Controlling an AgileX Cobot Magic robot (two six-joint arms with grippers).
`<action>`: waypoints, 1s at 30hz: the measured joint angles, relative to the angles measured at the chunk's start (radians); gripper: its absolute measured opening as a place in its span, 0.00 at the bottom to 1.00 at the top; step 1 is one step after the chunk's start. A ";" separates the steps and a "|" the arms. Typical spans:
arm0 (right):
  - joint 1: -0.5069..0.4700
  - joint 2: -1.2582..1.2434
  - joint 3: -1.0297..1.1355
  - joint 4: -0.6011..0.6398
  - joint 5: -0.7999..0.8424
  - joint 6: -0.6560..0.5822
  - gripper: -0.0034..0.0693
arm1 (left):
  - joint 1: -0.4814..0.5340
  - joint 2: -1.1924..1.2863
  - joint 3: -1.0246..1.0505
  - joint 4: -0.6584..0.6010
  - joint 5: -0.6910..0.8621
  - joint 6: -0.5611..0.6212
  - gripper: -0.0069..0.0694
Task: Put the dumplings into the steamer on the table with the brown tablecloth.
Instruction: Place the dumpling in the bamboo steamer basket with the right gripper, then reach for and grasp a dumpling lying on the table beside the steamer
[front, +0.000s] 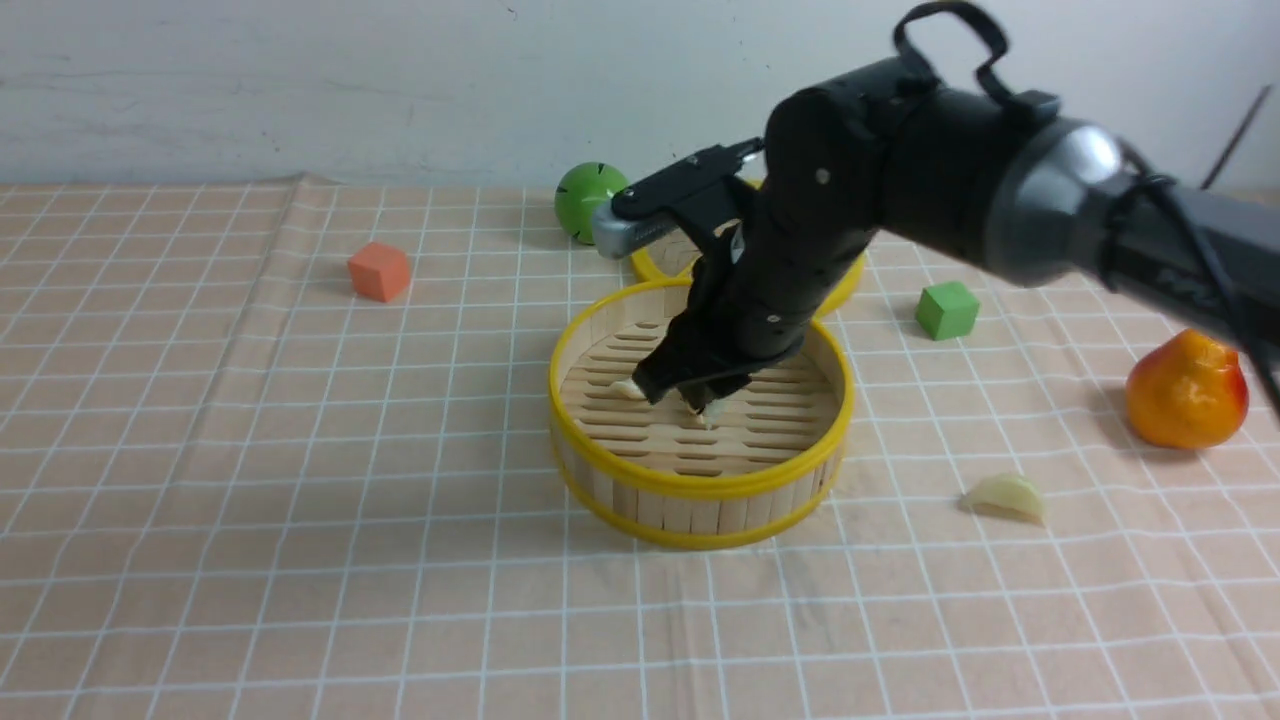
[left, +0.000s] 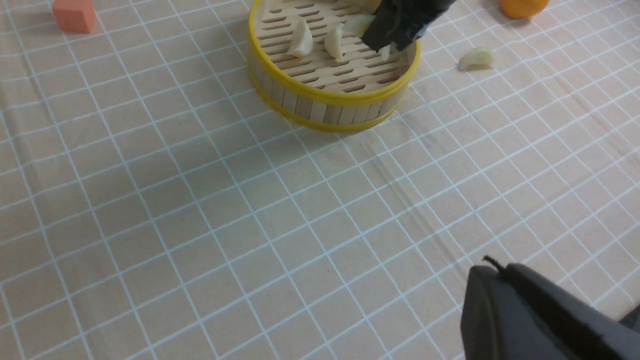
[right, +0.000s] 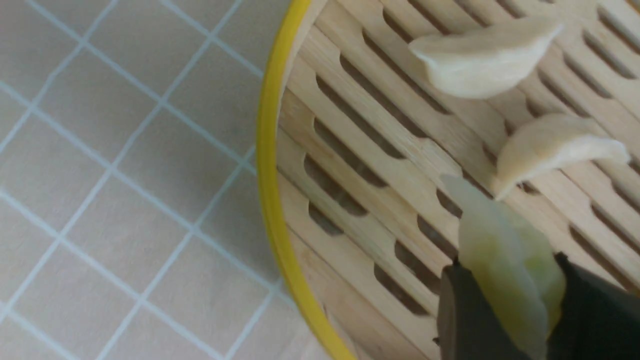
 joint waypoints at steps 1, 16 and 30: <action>0.000 0.033 -0.020 0.007 0.004 0.005 0.33 | 0.000 0.000 0.000 0.000 0.000 0.000 0.09; 0.000 0.099 -0.130 0.028 0.125 0.044 0.76 | 0.000 0.000 0.000 0.000 0.000 0.000 0.11; -0.185 -0.153 -0.046 -0.128 0.302 -0.041 0.73 | 0.000 0.000 0.000 0.000 0.000 0.000 0.11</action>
